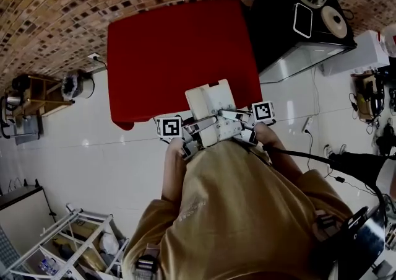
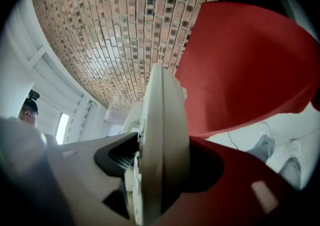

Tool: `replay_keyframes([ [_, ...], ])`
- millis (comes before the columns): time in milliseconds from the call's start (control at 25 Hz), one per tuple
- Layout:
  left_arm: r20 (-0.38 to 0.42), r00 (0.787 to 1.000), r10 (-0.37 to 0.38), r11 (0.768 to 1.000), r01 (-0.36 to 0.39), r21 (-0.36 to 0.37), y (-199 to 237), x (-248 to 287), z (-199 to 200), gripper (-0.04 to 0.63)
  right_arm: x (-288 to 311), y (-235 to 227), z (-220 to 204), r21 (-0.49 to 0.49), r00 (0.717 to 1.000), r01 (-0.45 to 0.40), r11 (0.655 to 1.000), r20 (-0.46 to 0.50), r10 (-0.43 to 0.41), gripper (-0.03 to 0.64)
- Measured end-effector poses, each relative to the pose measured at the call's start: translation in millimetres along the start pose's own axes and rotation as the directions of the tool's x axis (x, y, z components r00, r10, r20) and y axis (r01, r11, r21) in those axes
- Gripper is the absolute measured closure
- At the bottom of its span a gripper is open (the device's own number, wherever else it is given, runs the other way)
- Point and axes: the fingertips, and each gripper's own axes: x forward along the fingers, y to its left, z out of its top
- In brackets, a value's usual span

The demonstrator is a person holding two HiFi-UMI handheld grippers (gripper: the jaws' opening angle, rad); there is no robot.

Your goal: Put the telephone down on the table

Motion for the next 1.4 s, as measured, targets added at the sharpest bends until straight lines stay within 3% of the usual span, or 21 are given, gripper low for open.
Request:
replay_keyframes([
  [200, -0.052, 0.997, 0.061, 0.983, -0.069, -0.171, 37.0, -35.9, 36.7, 0.149, 42.9, 11.1, 37.5, 0.002, 0.997, 0.044, 0.999, 0.066, -0.044, 0.353],
  [440, -0.136, 0.99, 0.019, 0.978, -0.047, -0.203, 82.2, -54.8, 66.4, 0.149, 79.1, -3.1, 68.7, 0.059, 0.979, 0.073, 0.996, 0.187, -0.083, 0.353],
  [600, -0.152, 0.988, 0.008, 0.962, -0.049, -0.269, 111.7, -47.2, 70.0, 0.149, 88.4, -7.5, 83.3, 0.091, 0.981, 0.043, 0.995, 0.185, -0.059, 0.351],
  [720, -0.145, 0.989, 0.042, 0.913, -0.097, -0.397, 126.1, -39.2, 67.5, 0.149, 87.3, -13.6, 95.1, 0.123, 0.981, 0.03, 0.992, 0.188, -0.053, 0.35],
  [800, -0.143, 0.989, 0.034, 0.93, -0.084, -0.357, 150.5, -35.2, 71.1, 0.149, 91.3, -24.9, 106.3, 0.116, 0.981, 0.017, 0.993, 0.19, -0.039, 0.348],
  [960, -0.119, 0.991, 0.068, 0.931, -0.106, -0.348, 200.5, -30.4, 86.4, 0.147, 112.0, -76.8, 157.2, -0.082, 0.984, -0.083, 0.993, 0.148, 0.094, 0.341],
  [1040, -0.103, 0.991, 0.085, 0.927, -0.116, -0.357, 219.7, -26.1, 94.0, 0.147, 117.7, -84.6, 175.5, -0.104, 0.988, -0.058, 0.993, 0.137, 0.072, 0.333],
  [1160, -0.076, 0.99, 0.122, 0.892, -0.143, -0.429, 240.9, -21.4, 107.2, 0.146, 126.7, -96.4, 203.6, -0.149, 0.992, 0.007, 0.989, 0.123, 0.012, 0.308],
  [1240, -0.038, 0.993, 0.115, 0.915, -0.12, -0.385, 262.3, -18.7, 125.3, 0.144, 134.8, -96.9, 221.4, -0.165, 0.993, 0.038, 0.985, 0.114, -0.02, 0.293],
  [1280, -0.026, 0.992, 0.124, 0.913, -0.124, -0.388, 270.1, -17.6, 133.4, 0.146, 138.5, -101.5, 231.2, -0.174, 0.993, 0.049, 0.984, 0.111, -0.03, 0.287],
  [1360, -0.043, 0.981, 0.19, 0.852, -0.186, -0.489, 274.9, -16.9, 139.3, 0.144, 145.7, -101.9, 247.4, -0.203, 0.993, 0.066, 0.977, 0.107, -0.045, 0.275],
  [1400, -0.06, 0.977, 0.206, 0.834, -0.207, -0.512, 277.7, -16.6, 139.5, 0.135, 148.8, -103.0, 253.0, -0.222, 0.993, 0.077, 0.972, 0.106, -0.054, 0.273],
])
